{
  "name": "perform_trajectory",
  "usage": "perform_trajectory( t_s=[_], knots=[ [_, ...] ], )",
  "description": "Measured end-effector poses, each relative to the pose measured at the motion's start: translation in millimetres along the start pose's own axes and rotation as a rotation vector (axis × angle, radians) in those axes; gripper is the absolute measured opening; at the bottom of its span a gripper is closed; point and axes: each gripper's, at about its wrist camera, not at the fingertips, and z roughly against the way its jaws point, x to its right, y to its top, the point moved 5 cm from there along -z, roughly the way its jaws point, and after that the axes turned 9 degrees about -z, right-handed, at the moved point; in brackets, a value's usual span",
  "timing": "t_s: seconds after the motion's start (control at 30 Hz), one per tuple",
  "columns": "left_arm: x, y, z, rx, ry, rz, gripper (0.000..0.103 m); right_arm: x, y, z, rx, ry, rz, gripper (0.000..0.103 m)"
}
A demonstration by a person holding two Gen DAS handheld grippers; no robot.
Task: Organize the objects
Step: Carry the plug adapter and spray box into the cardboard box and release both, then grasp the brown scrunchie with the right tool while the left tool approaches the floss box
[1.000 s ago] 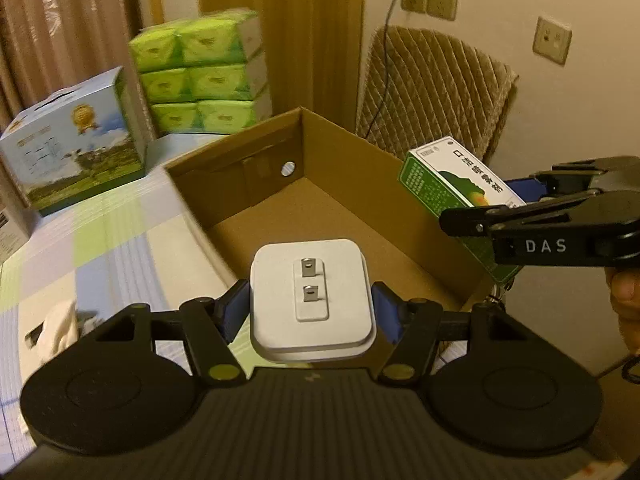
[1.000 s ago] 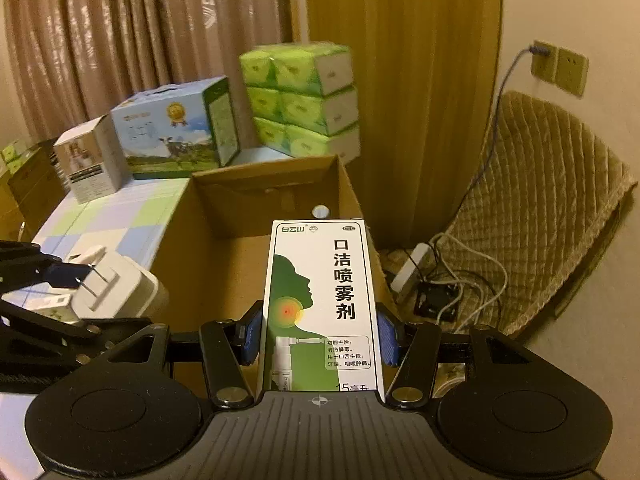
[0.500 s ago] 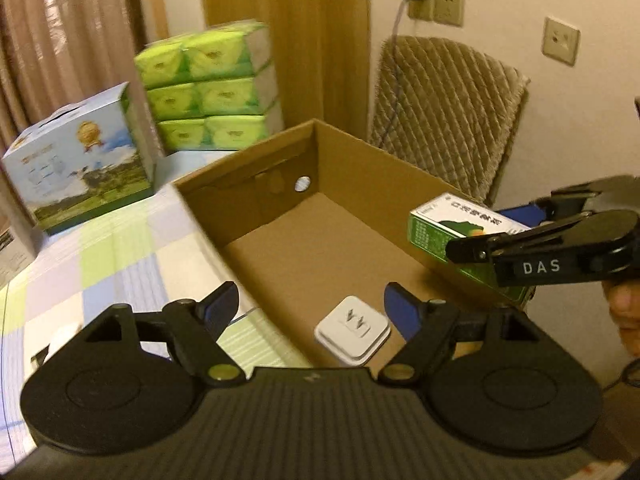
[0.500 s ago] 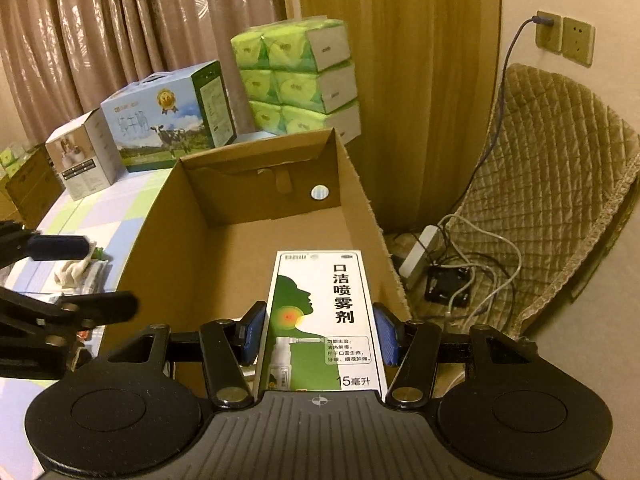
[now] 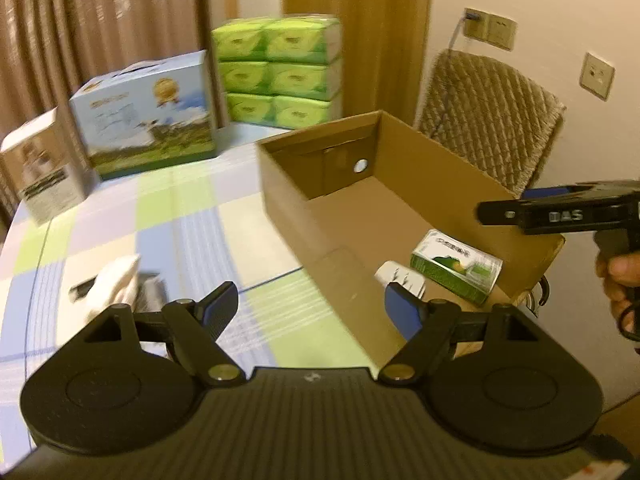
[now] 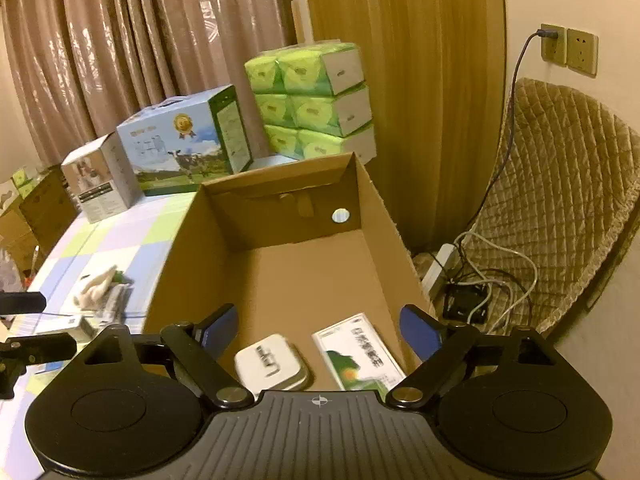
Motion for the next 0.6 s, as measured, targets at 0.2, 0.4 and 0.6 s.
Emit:
perform_trajectory(
  t_s=[0.2,0.4,0.6],
  knots=[
    [-31,-32,42,0.007,0.061,0.104,0.083,-29,-10,39,0.031,0.041,0.014,0.091],
    [-72,-75,83,-0.009,0.139,0.193,0.089,-86,-29,74,0.047,0.132,0.077,0.1],
    [-109,-123,122,-0.037,0.231,0.252,0.102,-135,-55,82,0.02,0.194,0.107,0.101]
  ],
)
